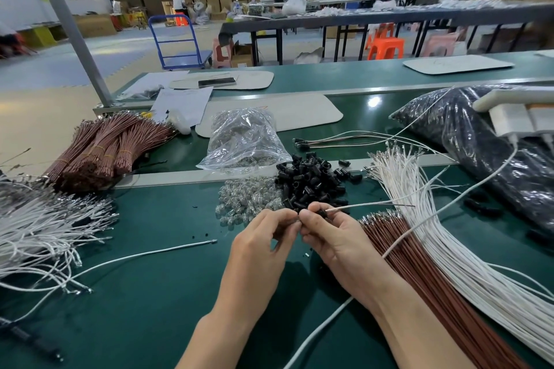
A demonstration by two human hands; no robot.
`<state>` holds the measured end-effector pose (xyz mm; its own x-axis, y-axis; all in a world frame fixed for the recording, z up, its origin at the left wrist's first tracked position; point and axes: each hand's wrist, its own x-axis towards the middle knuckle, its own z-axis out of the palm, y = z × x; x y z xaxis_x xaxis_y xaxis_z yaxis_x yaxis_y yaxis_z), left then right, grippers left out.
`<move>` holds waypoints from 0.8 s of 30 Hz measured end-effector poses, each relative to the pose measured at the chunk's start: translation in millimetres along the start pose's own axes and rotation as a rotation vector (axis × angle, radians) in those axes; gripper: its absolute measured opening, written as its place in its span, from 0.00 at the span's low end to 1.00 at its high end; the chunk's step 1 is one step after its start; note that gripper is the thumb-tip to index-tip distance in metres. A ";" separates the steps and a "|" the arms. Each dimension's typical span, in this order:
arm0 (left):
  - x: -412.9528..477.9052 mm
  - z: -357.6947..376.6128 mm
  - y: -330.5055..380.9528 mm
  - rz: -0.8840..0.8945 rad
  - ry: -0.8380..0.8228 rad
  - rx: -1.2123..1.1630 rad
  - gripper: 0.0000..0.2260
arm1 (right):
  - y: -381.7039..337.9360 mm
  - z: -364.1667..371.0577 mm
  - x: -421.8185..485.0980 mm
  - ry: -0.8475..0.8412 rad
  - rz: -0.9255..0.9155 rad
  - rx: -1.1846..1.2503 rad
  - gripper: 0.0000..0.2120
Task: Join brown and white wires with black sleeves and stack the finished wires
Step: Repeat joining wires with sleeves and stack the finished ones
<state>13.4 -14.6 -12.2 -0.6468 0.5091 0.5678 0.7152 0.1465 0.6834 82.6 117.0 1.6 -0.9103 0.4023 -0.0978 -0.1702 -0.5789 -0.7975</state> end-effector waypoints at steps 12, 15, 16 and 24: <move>3.4 -5.7 -0.4 0.004 0.093 -0.010 0.09 | -2.3 3.1 -0.1 0.113 -0.011 0.060 0.09; 3.0 -4.9 0.9 -0.005 0.081 -0.024 0.11 | -2.8 4.4 -1.1 0.092 0.002 0.028 0.09; 3.1 -4.6 1.2 -0.004 0.077 -0.023 0.11 | -2.8 4.4 -1.4 0.083 0.008 0.017 0.09; 0.5 -1.9 -4.0 -0.072 0.046 -0.079 0.09 | -0.9 5.2 -3.1 0.028 0.015 -0.076 0.11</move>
<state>9.8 -16.5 -13.8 -0.7082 0.4603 0.5353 0.6449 0.1133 0.7558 83.6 112.6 5.6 -0.9016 0.4140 -0.1255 -0.1265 -0.5297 -0.8387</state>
